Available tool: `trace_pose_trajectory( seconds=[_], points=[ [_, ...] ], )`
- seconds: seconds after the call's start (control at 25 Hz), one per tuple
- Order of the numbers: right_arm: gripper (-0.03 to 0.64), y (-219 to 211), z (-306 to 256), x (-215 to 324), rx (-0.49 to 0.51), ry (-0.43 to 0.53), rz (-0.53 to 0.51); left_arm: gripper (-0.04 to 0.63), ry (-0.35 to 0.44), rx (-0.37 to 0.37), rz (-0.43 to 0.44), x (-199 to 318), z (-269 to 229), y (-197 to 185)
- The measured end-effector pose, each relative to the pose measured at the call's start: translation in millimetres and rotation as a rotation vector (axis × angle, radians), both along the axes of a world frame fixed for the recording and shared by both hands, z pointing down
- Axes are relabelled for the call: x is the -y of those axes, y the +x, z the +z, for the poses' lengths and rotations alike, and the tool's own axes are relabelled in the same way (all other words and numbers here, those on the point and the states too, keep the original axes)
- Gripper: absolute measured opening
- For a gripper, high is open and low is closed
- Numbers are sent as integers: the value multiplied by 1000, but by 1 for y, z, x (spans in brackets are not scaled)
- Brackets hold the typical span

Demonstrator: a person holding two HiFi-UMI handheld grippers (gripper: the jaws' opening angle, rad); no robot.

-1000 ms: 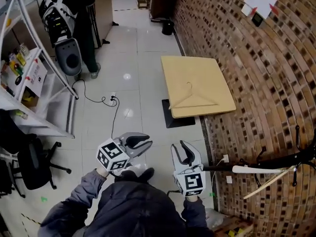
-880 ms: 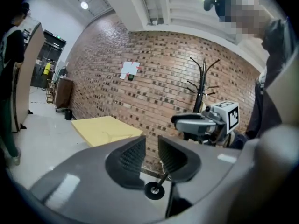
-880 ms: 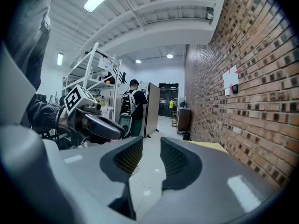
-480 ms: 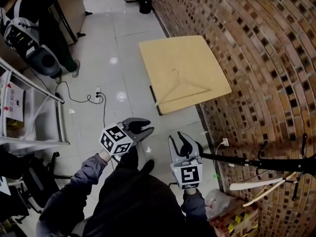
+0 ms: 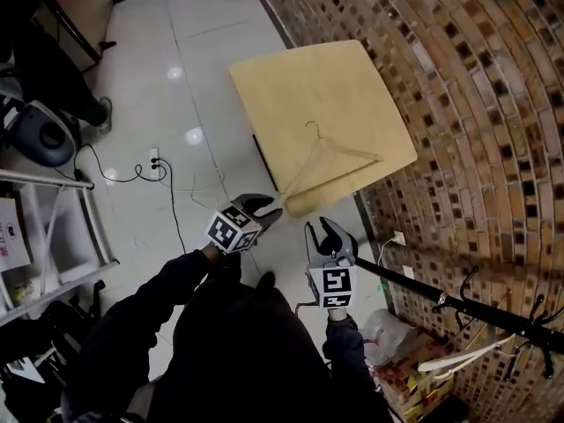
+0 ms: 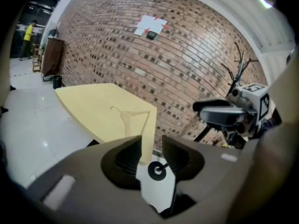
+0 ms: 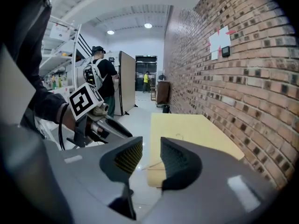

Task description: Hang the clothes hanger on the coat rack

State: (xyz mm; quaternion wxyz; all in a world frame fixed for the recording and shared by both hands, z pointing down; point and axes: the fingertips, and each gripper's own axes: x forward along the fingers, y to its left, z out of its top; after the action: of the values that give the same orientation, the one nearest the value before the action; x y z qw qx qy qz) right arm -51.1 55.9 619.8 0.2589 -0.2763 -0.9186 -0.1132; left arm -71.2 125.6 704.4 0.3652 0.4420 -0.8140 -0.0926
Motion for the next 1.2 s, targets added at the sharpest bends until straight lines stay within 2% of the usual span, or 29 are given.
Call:
trace_pose_trajectory(
  seconds=[0.16,0.32,0.44,0.52,0.64,0.88,1.04,1.2],
  points=[
    [126,-15,23,-4,-78,29,88,190,-10,-133,14,7,59,-17],
    [124,-16,28,-3,-116,73,140,249,-91,-224,26,14,117,-19],
    [124,-14,25,2,-129,101,188,249,-52,-345,-6,18,134,-17],
    [124,-13,22,6,-131,118,222,249,-26,-396,-20,21,142,-20],
    [124,-11,18,11,-133,133,266,239,-9,-443,-12,25,153,-23],
    [124,-2,22,21,-148,139,316,120,18,-503,60,39,159,-18],
    [124,0,24,24,-149,133,324,96,85,-543,35,37,159,-19],
    [124,-1,29,21,-154,120,305,94,117,-558,46,24,158,-10]
  ],
)
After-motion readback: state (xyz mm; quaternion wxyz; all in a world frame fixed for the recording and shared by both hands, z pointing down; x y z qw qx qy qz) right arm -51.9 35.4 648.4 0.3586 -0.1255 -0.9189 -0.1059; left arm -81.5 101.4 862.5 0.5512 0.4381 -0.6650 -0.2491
